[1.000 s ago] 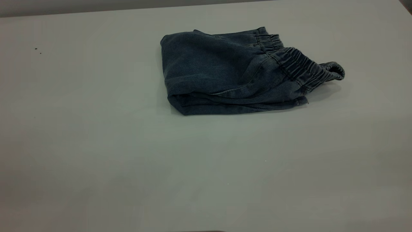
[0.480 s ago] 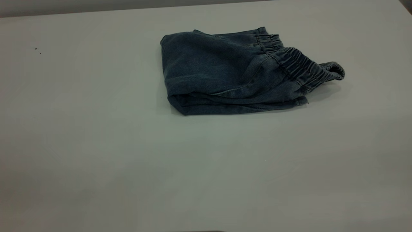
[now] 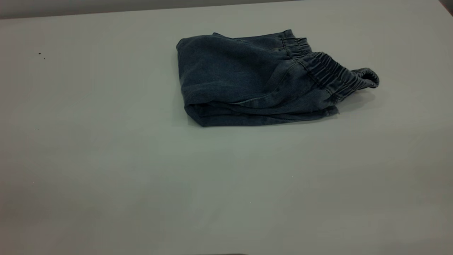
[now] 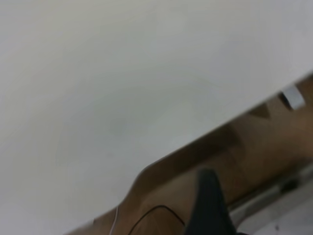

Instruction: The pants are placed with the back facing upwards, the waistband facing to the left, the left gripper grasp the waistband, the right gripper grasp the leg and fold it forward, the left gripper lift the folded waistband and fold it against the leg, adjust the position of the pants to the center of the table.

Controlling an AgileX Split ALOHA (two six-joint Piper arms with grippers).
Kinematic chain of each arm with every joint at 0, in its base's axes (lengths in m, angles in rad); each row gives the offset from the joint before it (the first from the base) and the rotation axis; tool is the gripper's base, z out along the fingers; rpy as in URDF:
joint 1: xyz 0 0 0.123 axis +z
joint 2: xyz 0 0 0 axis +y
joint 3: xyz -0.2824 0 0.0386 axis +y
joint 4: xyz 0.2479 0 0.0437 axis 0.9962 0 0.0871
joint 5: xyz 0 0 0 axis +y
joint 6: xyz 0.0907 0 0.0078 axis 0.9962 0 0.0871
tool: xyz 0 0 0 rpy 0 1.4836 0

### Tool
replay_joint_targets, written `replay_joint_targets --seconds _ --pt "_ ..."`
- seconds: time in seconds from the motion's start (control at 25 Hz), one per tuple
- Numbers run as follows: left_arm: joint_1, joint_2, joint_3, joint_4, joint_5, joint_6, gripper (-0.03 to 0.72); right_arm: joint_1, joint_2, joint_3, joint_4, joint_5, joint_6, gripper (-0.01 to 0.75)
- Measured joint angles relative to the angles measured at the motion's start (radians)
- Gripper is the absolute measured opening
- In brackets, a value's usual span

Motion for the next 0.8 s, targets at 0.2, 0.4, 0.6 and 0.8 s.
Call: replay_joint_targets --seconds 0.2,0.4,0.6,0.8 --pt "0.282 -0.086 0.0 0.0 -0.001 0.0 0.464 0.0 0.0 0.0 0.003 0.0 0.0 0.475" --pt "0.404 -0.205 0.0 0.0 0.001 0.001 0.464 -0.002 0.0 0.0 0.009 0.0 0.0 0.475" --pt "0.421 -0.268 0.0 0.0 0.003 0.001 0.464 -0.004 0.0 0.0 0.011 0.0 0.0 0.475" --pt "0.422 -0.269 0.0 0.0 0.006 0.002 0.464 -0.004 0.0 0.0 0.013 0.0 0.0 0.475"
